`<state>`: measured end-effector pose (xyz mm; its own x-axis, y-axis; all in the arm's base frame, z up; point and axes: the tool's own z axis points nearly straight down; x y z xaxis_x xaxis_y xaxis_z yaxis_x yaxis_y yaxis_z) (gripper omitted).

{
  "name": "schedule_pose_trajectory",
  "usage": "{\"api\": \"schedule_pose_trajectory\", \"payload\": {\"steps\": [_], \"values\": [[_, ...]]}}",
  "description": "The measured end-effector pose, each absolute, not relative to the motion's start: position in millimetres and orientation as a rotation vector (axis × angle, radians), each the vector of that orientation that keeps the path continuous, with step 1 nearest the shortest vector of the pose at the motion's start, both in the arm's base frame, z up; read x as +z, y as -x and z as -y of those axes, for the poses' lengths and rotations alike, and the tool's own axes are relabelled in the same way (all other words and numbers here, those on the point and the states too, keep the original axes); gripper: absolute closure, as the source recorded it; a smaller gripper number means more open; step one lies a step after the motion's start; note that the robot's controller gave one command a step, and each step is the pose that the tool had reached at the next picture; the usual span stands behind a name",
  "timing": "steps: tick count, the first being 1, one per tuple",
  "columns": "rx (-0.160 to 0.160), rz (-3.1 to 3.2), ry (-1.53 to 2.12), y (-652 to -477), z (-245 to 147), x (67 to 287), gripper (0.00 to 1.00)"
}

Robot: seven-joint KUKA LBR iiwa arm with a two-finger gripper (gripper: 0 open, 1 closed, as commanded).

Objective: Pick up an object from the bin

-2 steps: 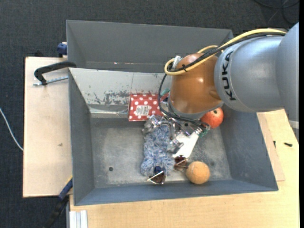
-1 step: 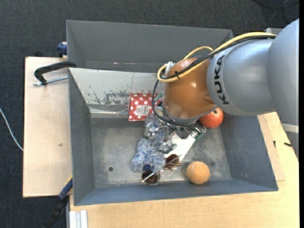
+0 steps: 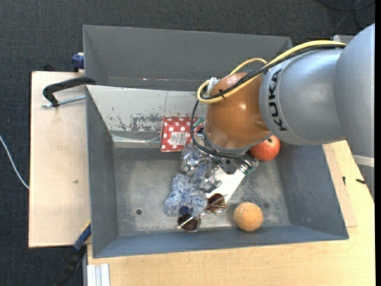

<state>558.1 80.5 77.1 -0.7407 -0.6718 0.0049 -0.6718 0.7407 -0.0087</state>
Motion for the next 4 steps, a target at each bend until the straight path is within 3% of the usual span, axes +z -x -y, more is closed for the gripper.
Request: {"api": "schedule_pose_trajectory", "payload": {"steps": [2,4], "values": [[0.005,2.931,-1.127,-556.4,-81,86,1.0],[-0.002,2.934,-1.131,-556.2,-83,124,1.0]]}}
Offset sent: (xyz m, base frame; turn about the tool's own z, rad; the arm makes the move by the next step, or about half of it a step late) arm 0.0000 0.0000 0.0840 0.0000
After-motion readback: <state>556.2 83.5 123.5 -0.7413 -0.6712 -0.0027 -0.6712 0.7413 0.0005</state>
